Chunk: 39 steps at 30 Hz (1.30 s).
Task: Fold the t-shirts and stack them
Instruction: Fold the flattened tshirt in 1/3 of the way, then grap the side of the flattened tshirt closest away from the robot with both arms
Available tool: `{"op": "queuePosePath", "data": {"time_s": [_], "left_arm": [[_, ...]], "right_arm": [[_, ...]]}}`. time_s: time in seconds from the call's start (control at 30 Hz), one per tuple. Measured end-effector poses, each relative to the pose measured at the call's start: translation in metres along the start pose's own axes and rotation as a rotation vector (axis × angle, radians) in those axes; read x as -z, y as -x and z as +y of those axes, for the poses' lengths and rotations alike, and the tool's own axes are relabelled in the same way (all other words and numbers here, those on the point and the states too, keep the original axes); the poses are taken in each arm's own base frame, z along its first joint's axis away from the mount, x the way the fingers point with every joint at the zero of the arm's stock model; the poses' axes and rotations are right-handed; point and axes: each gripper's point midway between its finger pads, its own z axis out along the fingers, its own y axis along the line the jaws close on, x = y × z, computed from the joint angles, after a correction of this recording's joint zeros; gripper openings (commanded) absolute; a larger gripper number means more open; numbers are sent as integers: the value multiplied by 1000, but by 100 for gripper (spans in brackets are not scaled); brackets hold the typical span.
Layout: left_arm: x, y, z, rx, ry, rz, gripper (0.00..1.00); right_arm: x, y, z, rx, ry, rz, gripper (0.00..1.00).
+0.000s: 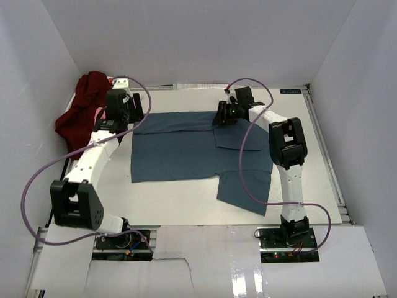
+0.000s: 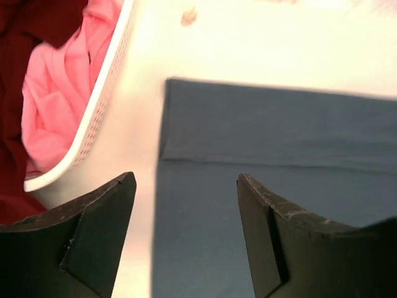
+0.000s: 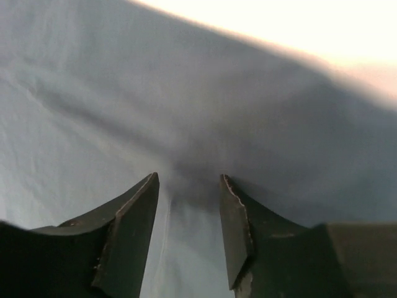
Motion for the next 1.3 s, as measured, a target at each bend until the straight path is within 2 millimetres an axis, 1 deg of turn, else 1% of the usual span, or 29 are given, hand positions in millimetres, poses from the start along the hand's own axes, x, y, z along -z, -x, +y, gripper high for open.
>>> {"op": "queuePosePath", "data": {"time_s": [0.03, 0.07, 0.1, 0.13, 0.17, 0.2, 0.27, 0.33, 0.4, 0.43, 0.47, 0.5, 0.53, 0.57, 0.6, 0.67, 0.73, 0.77, 0.8, 0.87, 0.97, 1.03, 1.07, 1.13, 1.23, 1.3], "left_arm": [[14, 6, -1, 26, -21, -38, 78], [28, 9, -2, 51, -41, -75, 83], [40, 8, -2, 70, -59, -94, 90], [52, 4, -2, 90, -74, -112, 98], [60, -1, -2, 104, -87, -120, 98], [68, -7, -3, 122, -100, -123, 98], [75, -22, -4, 150, -119, -101, 98], [77, -34, -8, 158, -149, -67, 98], [77, -46, -14, 165, -186, -26, 98], [78, -52, -16, 170, -200, -5, 98], [78, -57, -20, 179, -220, 13, 98], [79, -64, -24, 189, -237, 33, 98], [80, -69, -24, 200, -241, 48, 98], [80, -75, -26, 214, -244, 67, 98], [80, -80, -26, 231, -243, 82, 98], [80, -90, -26, 261, -229, 118, 98], [80, -99, -25, 275, -220, 143, 98], [80, -101, -25, 277, -218, 149, 98], [81, -102, -24, 277, -218, 150, 98], [84, -105, -24, 270, -227, 131, 98], [94, -109, -22, 260, -244, 108, 98], [96, -107, -22, 266, -243, 100, 98], [95, -108, -21, 271, -236, 106, 98], [90, -113, -21, 288, -216, 142, 98], [80, -129, -22, 308, -189, 218, 98], [76, -143, -21, 322, -168, 275, 98]], "right_arm": [[8, -4, 2, -3, -4, 0, 52], [17, -10, 6, -8, -12, 6, 54], [26, -15, 9, -8, -20, 5, 54], [40, -20, 14, -3, -35, -4, 54], [54, -26, 21, 2, -46, -8, 55], [69, -30, 32, 16, -53, -20, 55], [99, -33, 60, 66, -59, -71, 55], [124, -36, 86, 118, -64, -119, 54], [144, -43, 105, 155, -86, -146, 52], [150, -47, 110, 162, -107, -146, 51], [156, -51, 111, 163, -136, -142, 51], [161, -59, 107, 154, -183, -126, 50], [164, -67, 100, 141, -220, -107, 49], [168, -78, 91, 119, -271, -76, 48], [171, -92, 81, 100, -316, -45, 48], [183, -129, 59, 52, -420, 42, 47], [199, -162, 44, 4, -500, 114, 43], [210, -176, 41, -24, -532, 137, 43], [217, -184, 39, -48, -554, 149, 43], [244, -191, 48, -95, -558, 97, 42], [271, -182, 68, -157, -511, -23, 43], [281, -182, 76, -186, -489, -57, 47], [283, -187, 77, -202, -486, -55, 48], [281, -207, 74, -225, -497, -7, 51], [278, -252, 63, -262, -551, 115, 54], [284, -279, 57, -286, -586, 179, 56]]}}
